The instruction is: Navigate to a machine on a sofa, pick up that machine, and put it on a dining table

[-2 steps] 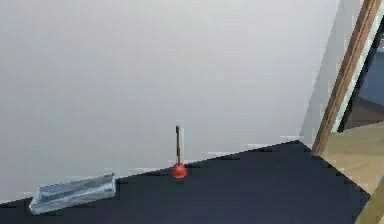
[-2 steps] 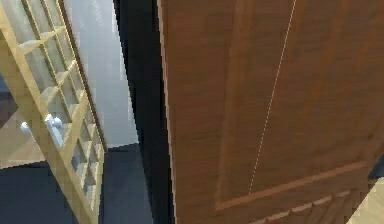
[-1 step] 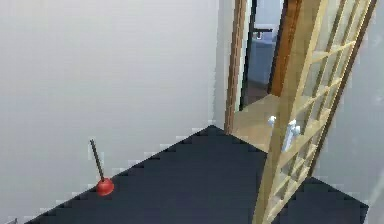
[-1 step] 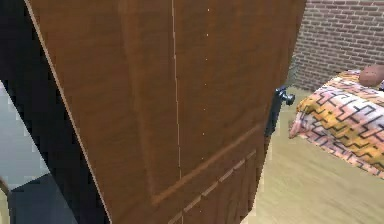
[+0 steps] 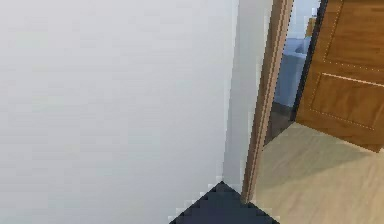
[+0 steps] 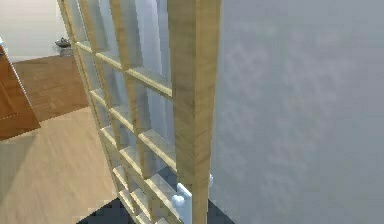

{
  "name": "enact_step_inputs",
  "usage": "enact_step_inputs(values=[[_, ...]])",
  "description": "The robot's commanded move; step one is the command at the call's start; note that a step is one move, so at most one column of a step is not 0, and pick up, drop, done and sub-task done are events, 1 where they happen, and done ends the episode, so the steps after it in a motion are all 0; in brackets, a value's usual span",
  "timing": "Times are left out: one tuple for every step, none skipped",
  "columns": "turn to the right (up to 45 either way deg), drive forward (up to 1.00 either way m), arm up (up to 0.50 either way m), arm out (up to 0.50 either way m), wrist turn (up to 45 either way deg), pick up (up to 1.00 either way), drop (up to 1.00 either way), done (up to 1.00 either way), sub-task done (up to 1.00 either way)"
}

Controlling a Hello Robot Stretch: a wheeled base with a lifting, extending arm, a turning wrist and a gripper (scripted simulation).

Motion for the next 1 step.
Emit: enact_step_inputs(values=[[9.0,0.00,0.00,0.00,0.0,0.00,0.00,0.00,0.00]])
